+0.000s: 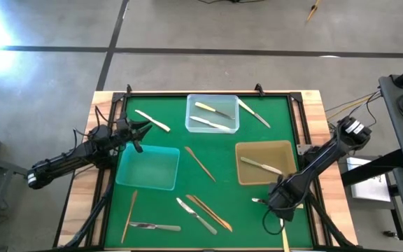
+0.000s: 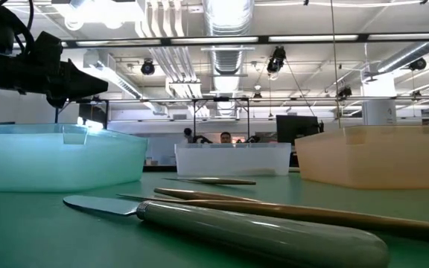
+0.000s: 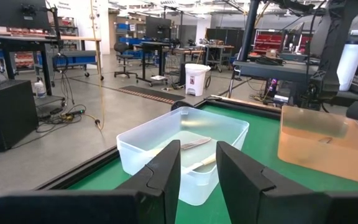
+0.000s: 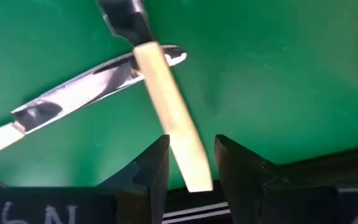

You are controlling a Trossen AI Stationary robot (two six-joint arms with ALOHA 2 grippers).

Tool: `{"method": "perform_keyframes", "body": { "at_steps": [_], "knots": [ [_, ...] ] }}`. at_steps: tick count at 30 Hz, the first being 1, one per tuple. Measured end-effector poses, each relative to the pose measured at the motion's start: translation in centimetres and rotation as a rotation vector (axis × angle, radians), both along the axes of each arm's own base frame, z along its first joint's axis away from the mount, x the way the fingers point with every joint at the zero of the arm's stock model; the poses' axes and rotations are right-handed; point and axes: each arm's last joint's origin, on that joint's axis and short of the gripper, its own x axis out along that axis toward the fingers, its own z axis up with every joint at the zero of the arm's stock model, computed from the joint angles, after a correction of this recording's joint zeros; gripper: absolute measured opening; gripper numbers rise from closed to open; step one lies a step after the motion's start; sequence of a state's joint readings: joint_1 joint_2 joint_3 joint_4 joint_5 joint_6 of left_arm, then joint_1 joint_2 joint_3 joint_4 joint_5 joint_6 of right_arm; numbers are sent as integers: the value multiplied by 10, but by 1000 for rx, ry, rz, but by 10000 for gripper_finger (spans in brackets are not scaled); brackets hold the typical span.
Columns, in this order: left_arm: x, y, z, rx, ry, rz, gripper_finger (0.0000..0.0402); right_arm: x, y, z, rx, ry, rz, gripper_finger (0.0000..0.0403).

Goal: Sort silverware by color (type)
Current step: Put the yellow knife into the transparent bin

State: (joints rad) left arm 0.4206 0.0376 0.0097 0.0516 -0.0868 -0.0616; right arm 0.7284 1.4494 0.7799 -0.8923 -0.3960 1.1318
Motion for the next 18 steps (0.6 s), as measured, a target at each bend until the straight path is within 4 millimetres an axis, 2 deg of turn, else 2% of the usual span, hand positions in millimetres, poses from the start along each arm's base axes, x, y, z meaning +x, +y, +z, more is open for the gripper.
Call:
{"method": "perform_keyframes", "body": {
  "at_steps": [7, 18],
  "knots": [
    [0, 0, 0, 0, 0, 0, 87, 4, 4, -13, -11, 24, 44, 118],
    [0, 0, 0, 0, 0, 0, 87, 8, 4, -36, -130, 35, 65, 118]
  ]
}}
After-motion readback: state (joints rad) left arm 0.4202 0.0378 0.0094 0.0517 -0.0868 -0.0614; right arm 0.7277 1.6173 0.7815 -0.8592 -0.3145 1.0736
